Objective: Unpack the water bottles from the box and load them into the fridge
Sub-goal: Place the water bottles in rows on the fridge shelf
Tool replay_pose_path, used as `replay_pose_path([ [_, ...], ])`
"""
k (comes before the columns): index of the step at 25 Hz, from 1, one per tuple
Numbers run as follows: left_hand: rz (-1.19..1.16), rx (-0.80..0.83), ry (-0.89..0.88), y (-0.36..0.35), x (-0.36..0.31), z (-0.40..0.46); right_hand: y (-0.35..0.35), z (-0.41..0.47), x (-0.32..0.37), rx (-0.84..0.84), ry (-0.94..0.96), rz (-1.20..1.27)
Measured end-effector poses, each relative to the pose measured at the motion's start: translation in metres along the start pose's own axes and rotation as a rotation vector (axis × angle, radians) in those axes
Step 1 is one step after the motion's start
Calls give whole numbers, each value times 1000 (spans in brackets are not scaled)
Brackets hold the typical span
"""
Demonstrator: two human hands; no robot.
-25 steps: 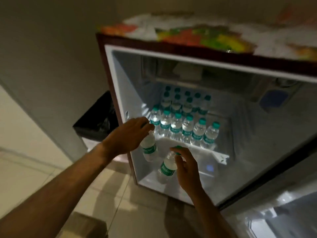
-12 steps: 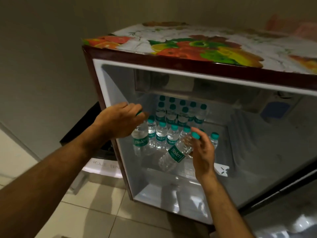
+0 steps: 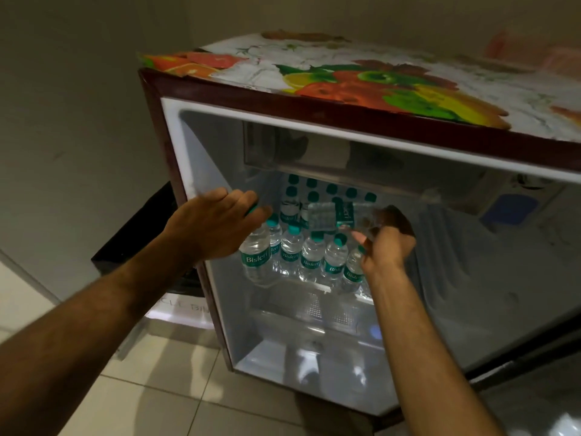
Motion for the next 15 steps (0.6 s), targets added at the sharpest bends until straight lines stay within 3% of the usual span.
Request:
replay_pose_path([
  [4,-2,-56,-12,-7,0,-4,-19,35,2,0,72,-73],
  [6,0,-81,-22,-9,-1,-7,-26,54,6,37,203,-270],
  [9,6,-145,-21,-8,-2,-7,-34,79,0,220,453,-807],
  [15,-5,-167,-27,-9,-3,-8,-40,115,-25,643,406,-1260],
])
Point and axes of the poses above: each hand's wrist, its own z-axis towards the middle knuckle, its own y-axis out of the back of the hand, x = y × z, the point moved 2 cm from there along z, towards the middle knuckle, and after that the axes turned 13 degrees about y, right-handed, at the moved point
